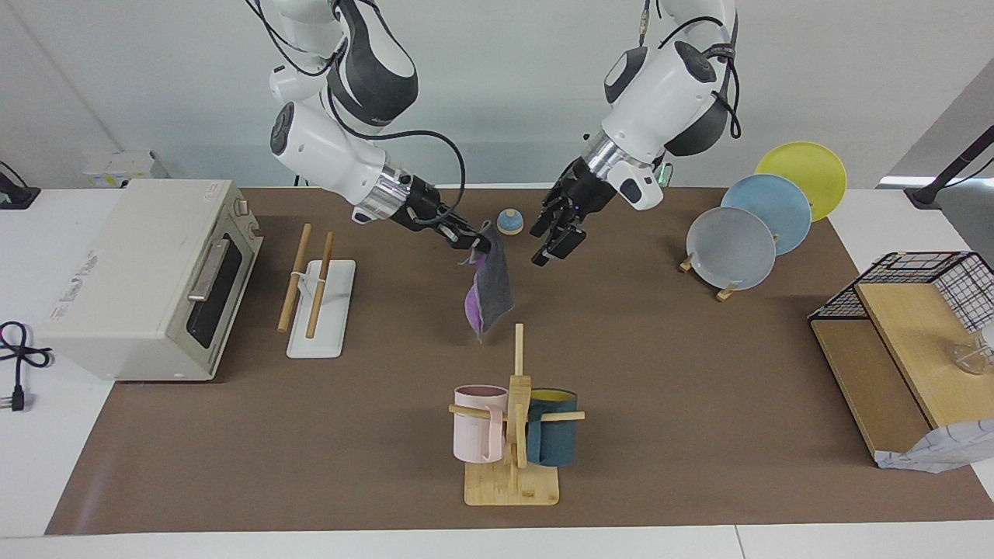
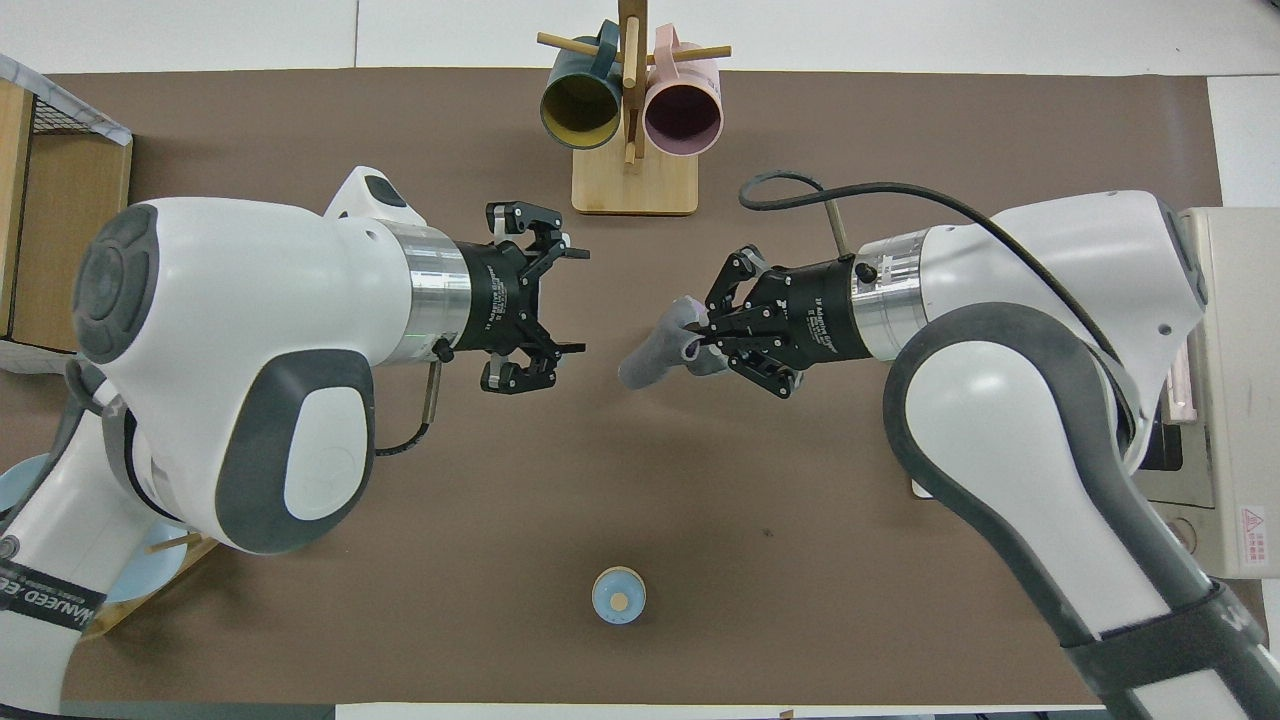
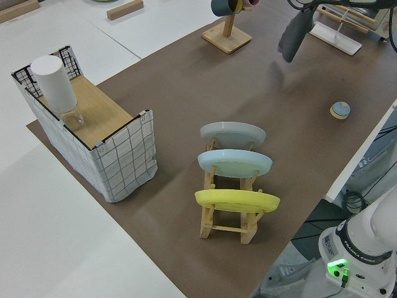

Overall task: Fold towel and hang on rack
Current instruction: 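Carry the towel to the dowel rack while the left gripper withdraws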

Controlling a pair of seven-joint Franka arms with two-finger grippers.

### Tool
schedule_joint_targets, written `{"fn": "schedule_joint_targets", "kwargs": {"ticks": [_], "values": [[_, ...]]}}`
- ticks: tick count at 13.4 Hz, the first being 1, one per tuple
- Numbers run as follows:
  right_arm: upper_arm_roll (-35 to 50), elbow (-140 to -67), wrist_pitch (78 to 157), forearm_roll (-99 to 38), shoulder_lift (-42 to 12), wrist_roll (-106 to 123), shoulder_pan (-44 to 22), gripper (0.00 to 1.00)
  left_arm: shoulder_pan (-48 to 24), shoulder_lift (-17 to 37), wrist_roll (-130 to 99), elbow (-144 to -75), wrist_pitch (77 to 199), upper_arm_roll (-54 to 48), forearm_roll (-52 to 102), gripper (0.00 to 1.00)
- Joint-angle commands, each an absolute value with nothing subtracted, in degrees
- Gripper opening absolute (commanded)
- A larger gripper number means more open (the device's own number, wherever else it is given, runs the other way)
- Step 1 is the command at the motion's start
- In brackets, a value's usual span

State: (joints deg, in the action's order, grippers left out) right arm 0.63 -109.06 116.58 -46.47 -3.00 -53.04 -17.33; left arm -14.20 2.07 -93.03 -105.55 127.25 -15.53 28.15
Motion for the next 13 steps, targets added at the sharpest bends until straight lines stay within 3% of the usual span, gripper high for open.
{"fn": "schedule_joint_targets", "kwargs": {"ticks": [1, 5, 6, 13], "values": [[0.79, -107.14, 108.75, -36.08, -2.03, -39.26, -12.15, 0.0, -8.29, -0.52, -79.6, -108.89, 124.29, -15.29, 27.86, 1.0], [0.79, -106.26, 102.58, -20.08, -1.85, -16.83, -5.55, 0.0, 2.17, -0.7, -54.65, -108.81, 117.88, -15.21, 27.16, 1.0], [0.79, -106.61, 101.18, -13.77, -1.67, -11.39, -2.32, 0.0, 4.81, -0.62, -42.92, -107.76, 114.99, -15.29, 18.63, 1.0], [0.79, -106.96, 99.23, 3.51, 0.7, 5.53, 5.62, 0.0, 8.09, 1.14, -12.24, -99.68, 103.47, -13.98, 2.31, 1.0]]}}
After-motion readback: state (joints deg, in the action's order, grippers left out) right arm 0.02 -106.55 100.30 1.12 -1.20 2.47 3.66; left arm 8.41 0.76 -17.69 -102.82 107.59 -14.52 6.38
